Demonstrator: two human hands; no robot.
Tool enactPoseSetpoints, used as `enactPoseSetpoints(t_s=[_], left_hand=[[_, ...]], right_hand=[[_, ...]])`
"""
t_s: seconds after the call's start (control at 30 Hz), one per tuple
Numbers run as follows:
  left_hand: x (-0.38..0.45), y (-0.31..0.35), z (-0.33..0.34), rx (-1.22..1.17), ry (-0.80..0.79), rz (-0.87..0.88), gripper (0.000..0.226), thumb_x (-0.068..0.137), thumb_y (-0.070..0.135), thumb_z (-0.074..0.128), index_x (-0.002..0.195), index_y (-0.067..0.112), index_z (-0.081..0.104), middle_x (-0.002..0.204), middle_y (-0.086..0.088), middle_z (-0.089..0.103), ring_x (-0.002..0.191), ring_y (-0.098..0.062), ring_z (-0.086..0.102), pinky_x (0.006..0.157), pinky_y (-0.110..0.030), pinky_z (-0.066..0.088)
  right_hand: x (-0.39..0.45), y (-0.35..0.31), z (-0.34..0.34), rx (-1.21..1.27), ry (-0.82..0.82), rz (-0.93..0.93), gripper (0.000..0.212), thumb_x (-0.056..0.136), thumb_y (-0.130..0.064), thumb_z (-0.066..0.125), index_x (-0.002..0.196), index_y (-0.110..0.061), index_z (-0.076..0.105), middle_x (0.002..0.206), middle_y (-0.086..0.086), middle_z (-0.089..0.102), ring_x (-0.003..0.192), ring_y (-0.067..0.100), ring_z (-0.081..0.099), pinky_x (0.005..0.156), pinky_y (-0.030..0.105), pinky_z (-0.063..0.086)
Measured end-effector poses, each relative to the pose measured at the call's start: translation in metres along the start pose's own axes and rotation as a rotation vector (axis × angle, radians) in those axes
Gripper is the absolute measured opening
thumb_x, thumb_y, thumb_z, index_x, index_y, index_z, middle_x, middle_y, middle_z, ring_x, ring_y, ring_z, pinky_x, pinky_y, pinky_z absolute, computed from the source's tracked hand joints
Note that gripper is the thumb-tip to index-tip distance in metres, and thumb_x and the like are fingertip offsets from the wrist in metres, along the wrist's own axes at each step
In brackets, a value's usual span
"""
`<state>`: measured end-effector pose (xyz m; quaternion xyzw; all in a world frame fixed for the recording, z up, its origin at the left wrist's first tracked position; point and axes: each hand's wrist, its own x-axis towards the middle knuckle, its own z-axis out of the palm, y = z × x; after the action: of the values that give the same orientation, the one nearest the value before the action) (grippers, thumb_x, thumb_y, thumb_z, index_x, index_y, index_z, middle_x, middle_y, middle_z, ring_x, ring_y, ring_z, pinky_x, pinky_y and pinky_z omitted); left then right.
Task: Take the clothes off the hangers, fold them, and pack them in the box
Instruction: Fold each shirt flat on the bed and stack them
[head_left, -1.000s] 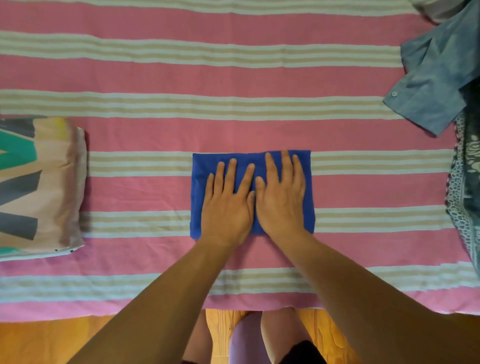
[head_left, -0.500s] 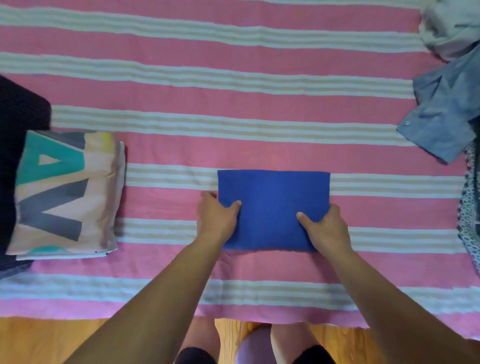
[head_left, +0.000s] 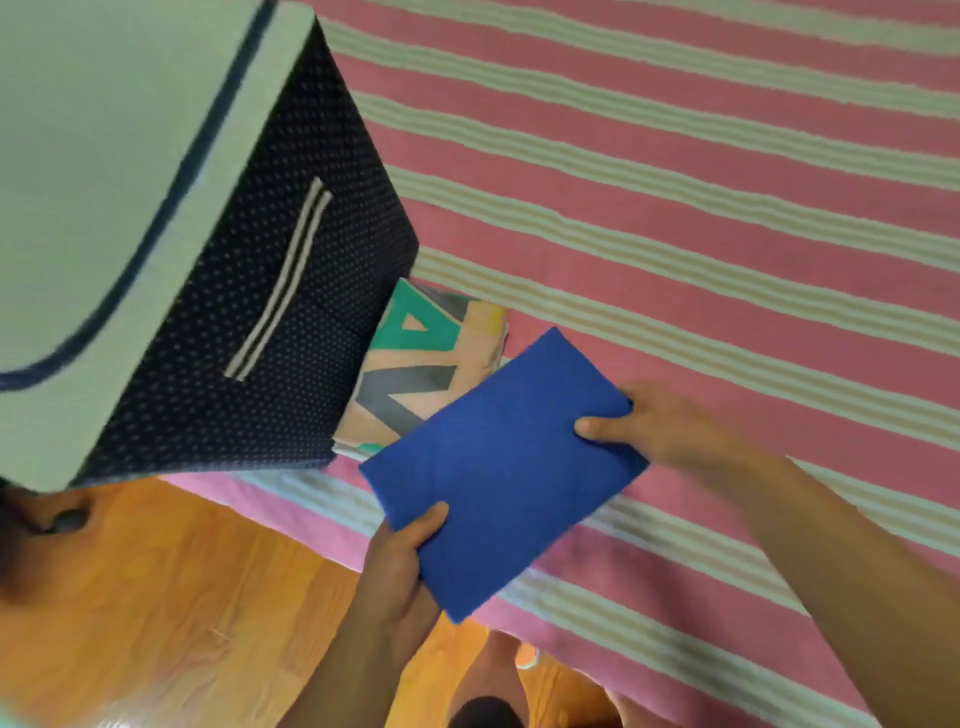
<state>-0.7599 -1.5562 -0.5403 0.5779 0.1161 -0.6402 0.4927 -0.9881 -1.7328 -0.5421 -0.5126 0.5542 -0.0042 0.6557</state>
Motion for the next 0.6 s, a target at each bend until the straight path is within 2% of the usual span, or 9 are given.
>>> enactPoseSetpoints(t_s=[0.13, 0.2, 0.27, 0.33, 0.37, 0.47, 0.5, 0.53, 0.6], left_hand=[[0.024, 0.043, -0.009, -0.125, 0.063, 0.232, 0.045, 0.094, 0.008, 0.060, 0.138, 0.016, 0.057, 0.130, -0.005, 0.069, 0.119, -0.029, 0.067, 0.103, -0.051, 0.049], [0.054, 0.049, -0.020, -0.059, 0.158, 0.302, 0.031, 0.097, 0.007, 0.061, 0.127, 0.016, 0.062, 0.118, 0.000, 0.074, 0.107, -0.024, 0.071, 0.093, -0.044, 0.054], [0.076, 0.044, -0.034, 0.256, 0.410, 0.250, 0.014, 0.094, 0.016, 0.065, 0.105, 0.008, 0.066, 0.093, -0.005, 0.073, 0.087, -0.030, 0.068, 0.075, -0.037, 0.051], [0.080, 0.031, -0.051, 0.643, 0.676, 0.191, 0.020, 0.092, 0.022, 0.063, 0.095, 0.003, 0.061, 0.090, -0.014, 0.067, 0.081, -0.032, 0.060, 0.065, -0.033, 0.043], [0.073, 0.026, -0.052, 0.823, 0.706, 0.302, 0.012, 0.094, 0.020, 0.061, 0.091, 0.008, 0.058, 0.091, -0.010, 0.065, 0.084, -0.030, 0.058, 0.066, -0.034, 0.040], [0.064, 0.035, -0.033, 1.269, 0.396, 0.985, 0.003, 0.093, 0.016, 0.062, 0.096, 0.017, 0.062, 0.101, 0.000, 0.061, 0.099, -0.027, 0.057, 0.082, -0.039, 0.045], [0.076, 0.044, -0.024, 1.393, 0.280, 1.141, 0.019, 0.094, 0.022, 0.060, 0.110, 0.015, 0.066, 0.115, -0.005, 0.063, 0.112, -0.030, 0.057, 0.091, -0.044, 0.048], [0.094, 0.059, -0.011, 1.546, 0.212, 1.212, 0.037, 0.095, 0.031, 0.055, 0.127, 0.015, 0.064, 0.133, -0.010, 0.059, 0.128, -0.035, 0.051, 0.103, -0.050, 0.044], [0.138, 0.087, 0.007, 1.930, 0.204, 1.143, 0.059, 0.100, 0.051, 0.038, 0.154, 0.027, 0.040, 0.163, -0.014, 0.030, 0.151, -0.041, 0.021, 0.121, -0.057, 0.021]], right_hand=[[0.067, -0.097, 0.021, -0.300, 0.136, -0.247, 0.021, 0.086, -0.038, 0.076, 0.099, -0.024, 0.068, 0.096, -0.008, 0.069, 0.089, 0.014, 0.065, 0.075, 0.031, 0.051], [0.106, -0.109, 0.033, -0.322, 0.228, -0.332, 0.032, 0.089, -0.040, 0.071, 0.117, -0.027, 0.065, 0.109, -0.009, 0.064, 0.097, 0.015, 0.062, 0.082, 0.032, 0.050], [0.134, -0.096, 0.052, -0.253, 0.290, -0.243, 0.055, 0.095, -0.036, 0.064, 0.146, -0.023, 0.046, 0.127, -0.008, 0.053, 0.103, 0.016, 0.058, 0.087, 0.029, 0.045], [0.141, -0.068, 0.080, -0.252, 0.351, -0.089, 0.063, 0.099, -0.031, 0.056, 0.154, -0.014, 0.032, 0.141, 0.003, 0.050, 0.109, 0.025, 0.059, 0.088, 0.027, 0.041], [0.137, -0.052, 0.093, -0.241, 0.377, -0.059, 0.062, 0.100, -0.029, 0.054, 0.155, -0.011, 0.030, 0.147, 0.009, 0.046, 0.118, 0.027, 0.057, 0.092, 0.028, 0.039], [0.121, -0.021, 0.126, -0.202, 0.430, -0.062, 0.060, 0.103, -0.030, 0.050, 0.156, -0.012, 0.028, 0.151, 0.015, 0.038, 0.121, 0.027, 0.055, 0.101, 0.034, 0.038], [0.120, -0.015, 0.130, -0.198, 0.456, -0.069, 0.060, 0.102, -0.031, 0.050, 0.155, -0.013, 0.029, 0.150, 0.014, 0.039, 0.117, 0.026, 0.057, 0.102, 0.034, 0.039], [0.121, -0.010, 0.130, -0.187, 0.481, -0.076, 0.059, 0.102, -0.032, 0.051, 0.155, -0.014, 0.030, 0.150, 0.013, 0.039, 0.113, 0.025, 0.059, 0.103, 0.035, 0.041], [0.121, -0.004, 0.125, -0.182, 0.524, -0.080, 0.056, 0.103, -0.032, 0.051, 0.153, -0.016, 0.033, 0.149, 0.010, 0.039, 0.112, 0.025, 0.059, 0.104, 0.040, 0.044]])
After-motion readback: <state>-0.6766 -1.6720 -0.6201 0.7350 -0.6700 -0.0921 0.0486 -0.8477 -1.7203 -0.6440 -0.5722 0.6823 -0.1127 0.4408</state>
